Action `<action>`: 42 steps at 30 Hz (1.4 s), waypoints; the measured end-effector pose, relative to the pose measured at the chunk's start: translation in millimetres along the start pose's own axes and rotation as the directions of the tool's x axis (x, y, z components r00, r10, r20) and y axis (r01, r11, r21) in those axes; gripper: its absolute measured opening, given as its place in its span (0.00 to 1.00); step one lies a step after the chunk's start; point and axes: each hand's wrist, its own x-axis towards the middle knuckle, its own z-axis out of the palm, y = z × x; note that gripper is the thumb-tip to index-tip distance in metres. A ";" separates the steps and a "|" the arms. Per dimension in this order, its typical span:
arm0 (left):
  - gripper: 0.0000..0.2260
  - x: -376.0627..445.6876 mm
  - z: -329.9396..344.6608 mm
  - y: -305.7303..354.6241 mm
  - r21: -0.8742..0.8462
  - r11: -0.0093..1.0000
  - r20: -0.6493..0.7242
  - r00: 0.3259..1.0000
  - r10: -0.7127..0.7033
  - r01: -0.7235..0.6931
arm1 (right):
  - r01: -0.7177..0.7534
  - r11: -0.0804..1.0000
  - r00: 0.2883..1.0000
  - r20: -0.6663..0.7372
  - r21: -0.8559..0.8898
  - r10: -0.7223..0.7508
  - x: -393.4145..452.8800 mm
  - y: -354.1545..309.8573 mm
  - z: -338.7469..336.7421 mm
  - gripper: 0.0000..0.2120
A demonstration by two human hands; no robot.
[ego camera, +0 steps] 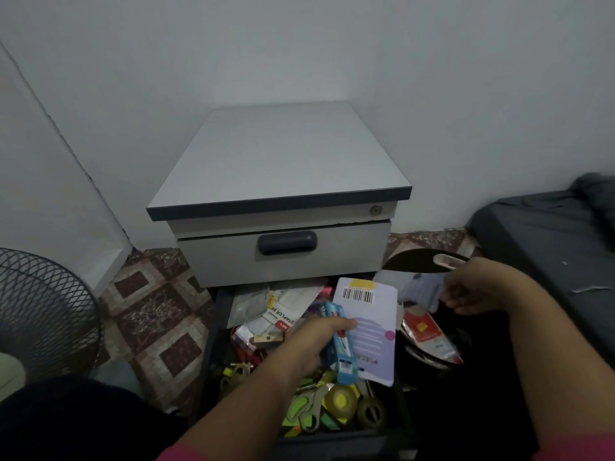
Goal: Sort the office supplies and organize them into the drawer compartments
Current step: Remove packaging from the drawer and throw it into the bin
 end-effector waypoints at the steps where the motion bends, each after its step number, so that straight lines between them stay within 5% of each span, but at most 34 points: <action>1: 0.16 3.2 11.8 3.1 0.021 1.000 0.008 1.000 -0.012 0.011 | -0.028 0.999 0.999 -0.029 -0.017 0.028 6.9 5.6 -6.3 0.06; 7: 0.10 19.7 77.4 28.5 0.079 0.997 0.021 0.999 -0.028 0.026 | -0.171 0.980 0.983 -0.082 -0.103 0.163 47.2 26.6 -31.0 0.06; 13: 0.28 49.5 123.1 35.1 0.037 0.999 -0.012 1.000 -0.023 0.024 | -0.223 0.965 0.972 0.042 -0.141 0.231 55.9 23.5 -27.8 0.18; 16: 0.26 43.0 129.7 41.4 -0.029 0.999 0.028 0.999 -0.040 0.041 | -0.182 0.970 0.979 0.066 -0.163 0.195 59.4 16.4 -23.5 0.25; 25: 0.03 24.5 46.6 24.9 0.063 0.994 -0.035 0.995 0.089 -0.087 | 0.034 0.975 0.994 0.104 -0.221 -0.011 53.1 2.9 6.4 0.19; 28: 0.06 2.6 2.8 18.4 0.183 0.972 -0.009 0.988 0.153 -0.149 | 0.109 0.951 0.984 0.166 -0.290 -0.062 45.0 -5.3 33.3 0.17; 32: 0.03 -4.3 -56.4 7.9 0.478 0.863 -0.174 0.946 0.275 -0.164 | 0.256 0.905 0.946 0.278 -0.339 -0.163 30.0 -15.0 80.5 0.13; 35: 0.09 -1.8 -94.5 -0.4 0.729 0.677 -0.258 0.874 0.412 -0.104 | 0.383 0.839 0.913 0.297 -0.386 -0.280 27.6 -17.5 127.0 0.14; 38: 0.21 9.3 -125.7 -11.0 0.921 0.385 -0.182 0.809 0.559 -0.059 | 0.323 0.893 0.921 0.321 -0.314 -0.221 34.2 -11.1 166.1 0.15; 42: 0.29 23.3 -141.4 -14.0 0.952 0.307 -0.160 0.846 0.508 -0.004 | 0.146 0.980 0.936 0.339 -0.132 -0.093 42.9 -4.3 202.6 0.14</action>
